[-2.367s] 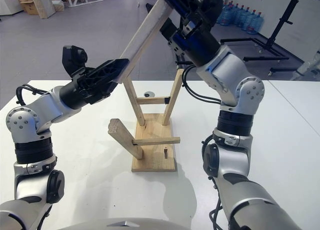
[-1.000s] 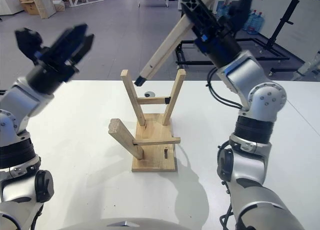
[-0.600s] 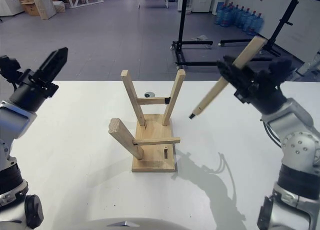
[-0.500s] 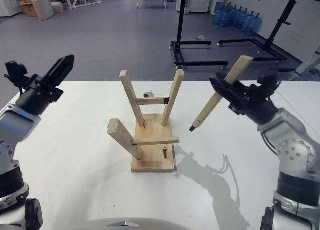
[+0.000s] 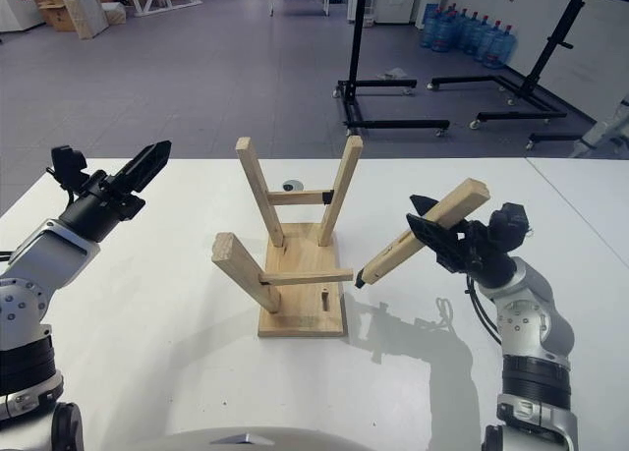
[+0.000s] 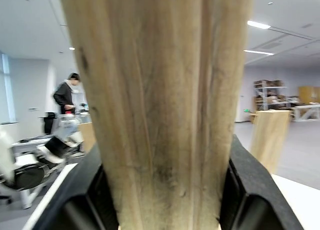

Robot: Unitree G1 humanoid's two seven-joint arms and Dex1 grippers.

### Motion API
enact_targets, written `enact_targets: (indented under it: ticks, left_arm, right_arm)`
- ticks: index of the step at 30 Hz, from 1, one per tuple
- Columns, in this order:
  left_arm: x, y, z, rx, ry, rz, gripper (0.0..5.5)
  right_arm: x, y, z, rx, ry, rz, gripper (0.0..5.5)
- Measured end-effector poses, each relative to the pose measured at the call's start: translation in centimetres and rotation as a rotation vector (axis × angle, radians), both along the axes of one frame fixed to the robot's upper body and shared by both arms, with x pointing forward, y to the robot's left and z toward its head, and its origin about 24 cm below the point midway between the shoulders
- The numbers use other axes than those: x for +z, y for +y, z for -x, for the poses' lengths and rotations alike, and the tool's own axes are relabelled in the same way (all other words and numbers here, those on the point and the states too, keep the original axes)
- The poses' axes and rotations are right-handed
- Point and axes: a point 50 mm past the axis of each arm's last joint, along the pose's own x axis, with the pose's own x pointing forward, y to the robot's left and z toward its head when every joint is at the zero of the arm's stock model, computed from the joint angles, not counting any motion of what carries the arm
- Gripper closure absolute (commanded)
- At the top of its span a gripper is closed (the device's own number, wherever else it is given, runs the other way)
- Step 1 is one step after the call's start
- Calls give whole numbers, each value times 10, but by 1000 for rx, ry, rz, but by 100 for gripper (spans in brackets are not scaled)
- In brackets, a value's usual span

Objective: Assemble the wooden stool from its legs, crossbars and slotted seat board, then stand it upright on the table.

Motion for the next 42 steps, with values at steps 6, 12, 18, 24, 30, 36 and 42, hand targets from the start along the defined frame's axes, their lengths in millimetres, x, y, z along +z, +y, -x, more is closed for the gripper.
enact_targets:
  ticks: [6,12,18,24,30,36,42]
  left_arm:
    - [-4,3,-1,-19,27,-21,88]
    - [-6,5,-1,-43,54,-46,88]
    - [-6,4,-4,-61,63,-75,88]
    - [-8,1,-5,-74,67,-94,88]
    - [-8,0,-6,-77,60,-110,88]
    - [-8,-1,-6,-79,57,-110,88]
    - [-9,-2,-6,-86,54,-104,88]
  right_arm:
    - [-6,27,3,152,-50,-65,345]
    - [-15,50,8,202,-91,-18,345]
    - [-26,63,11,194,-120,7,345]
    - [-32,75,10,169,-163,31,345]
    - [-34,76,11,164,-160,20,345]
    - [-36,74,16,181,-120,0,345]
    - [-36,73,18,176,-126,6,345]
